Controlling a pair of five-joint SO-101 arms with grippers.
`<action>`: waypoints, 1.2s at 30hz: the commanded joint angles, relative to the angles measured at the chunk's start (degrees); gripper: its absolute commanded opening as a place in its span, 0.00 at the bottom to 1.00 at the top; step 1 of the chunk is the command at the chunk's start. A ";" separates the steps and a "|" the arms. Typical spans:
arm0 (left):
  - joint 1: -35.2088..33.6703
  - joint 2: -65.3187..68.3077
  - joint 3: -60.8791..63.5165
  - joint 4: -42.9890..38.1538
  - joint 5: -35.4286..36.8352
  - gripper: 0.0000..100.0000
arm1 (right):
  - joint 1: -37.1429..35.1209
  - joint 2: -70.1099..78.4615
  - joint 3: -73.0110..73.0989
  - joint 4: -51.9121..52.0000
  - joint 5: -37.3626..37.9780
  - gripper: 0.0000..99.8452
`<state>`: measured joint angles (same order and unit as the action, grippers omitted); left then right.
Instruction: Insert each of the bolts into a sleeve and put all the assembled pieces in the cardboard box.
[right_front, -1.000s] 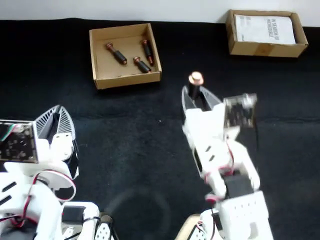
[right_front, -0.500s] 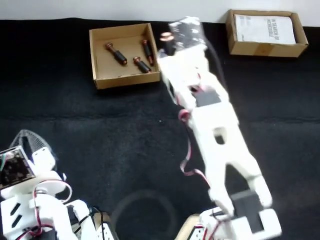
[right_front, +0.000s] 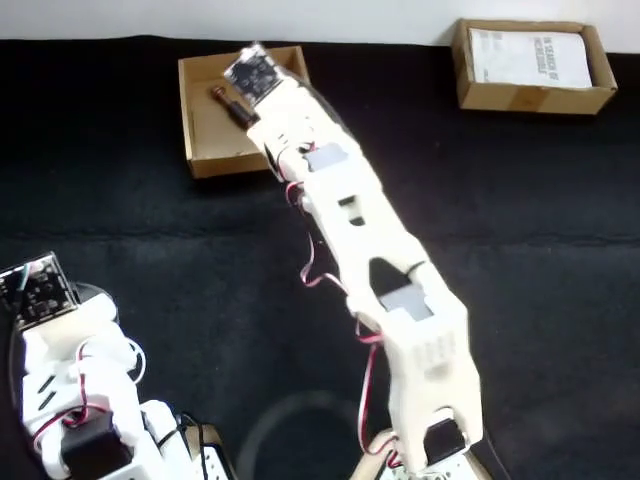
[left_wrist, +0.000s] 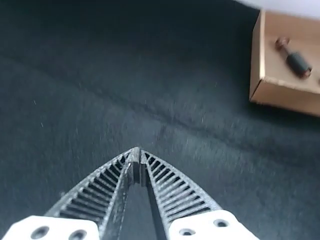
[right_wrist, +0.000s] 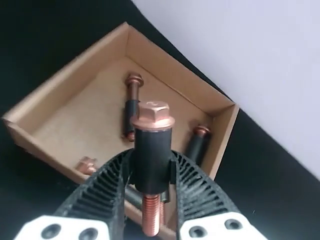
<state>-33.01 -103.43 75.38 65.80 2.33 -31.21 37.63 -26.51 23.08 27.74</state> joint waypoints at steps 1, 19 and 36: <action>-0.75 -0.48 2.59 -1.32 0.09 0.02 | -0.04 5.67 -13.67 -1.54 7.74 0.01; -0.57 -0.48 20.97 -13.36 0.09 0.02 | -1.80 29.23 -50.07 22.29 21.27 0.14; 3.21 -0.13 21.67 -8.97 0.00 0.03 | -1.45 27.91 -75.82 50.77 -7.74 0.14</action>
<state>-32.13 -103.60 96.13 56.57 2.42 -32.62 67.52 -93.49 68.44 24.84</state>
